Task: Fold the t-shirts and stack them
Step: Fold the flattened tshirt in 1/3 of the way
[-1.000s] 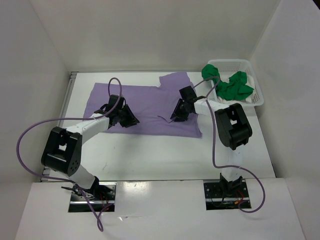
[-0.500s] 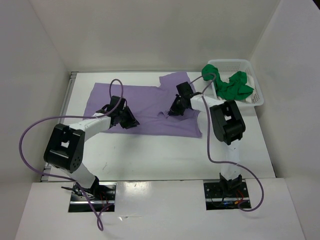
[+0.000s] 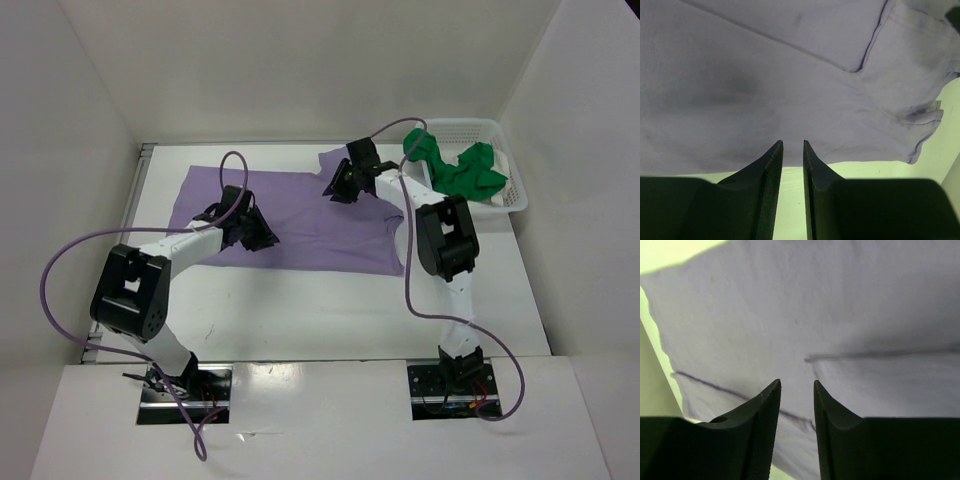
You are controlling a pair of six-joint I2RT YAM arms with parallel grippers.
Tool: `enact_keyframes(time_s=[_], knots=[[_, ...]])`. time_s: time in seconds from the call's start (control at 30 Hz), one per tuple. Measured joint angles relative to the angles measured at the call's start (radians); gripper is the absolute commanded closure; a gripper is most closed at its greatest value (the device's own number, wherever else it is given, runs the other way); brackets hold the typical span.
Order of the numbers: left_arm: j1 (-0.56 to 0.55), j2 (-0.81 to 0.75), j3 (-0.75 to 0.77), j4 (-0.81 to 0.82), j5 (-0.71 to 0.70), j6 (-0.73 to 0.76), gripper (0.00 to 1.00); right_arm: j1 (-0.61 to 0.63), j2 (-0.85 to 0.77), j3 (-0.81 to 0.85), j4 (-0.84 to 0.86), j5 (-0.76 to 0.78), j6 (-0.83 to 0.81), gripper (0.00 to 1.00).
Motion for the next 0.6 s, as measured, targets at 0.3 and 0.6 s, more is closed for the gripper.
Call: enact_keyframes(time_s=[0.3, 0.6], knots=[[-0.011, 0.085, 0.029, 0.004, -0.01, 0.006, 0.7, 0.071, -0.299, -0.4, 0.01, 0.03, -0.017, 0.97], [-0.072, 0.173, 0.035, 0.036, 0.023, 0.004, 0.72, 0.211, -0.251, -0.449, -0.003, 0.082, -0.037, 0.99]])
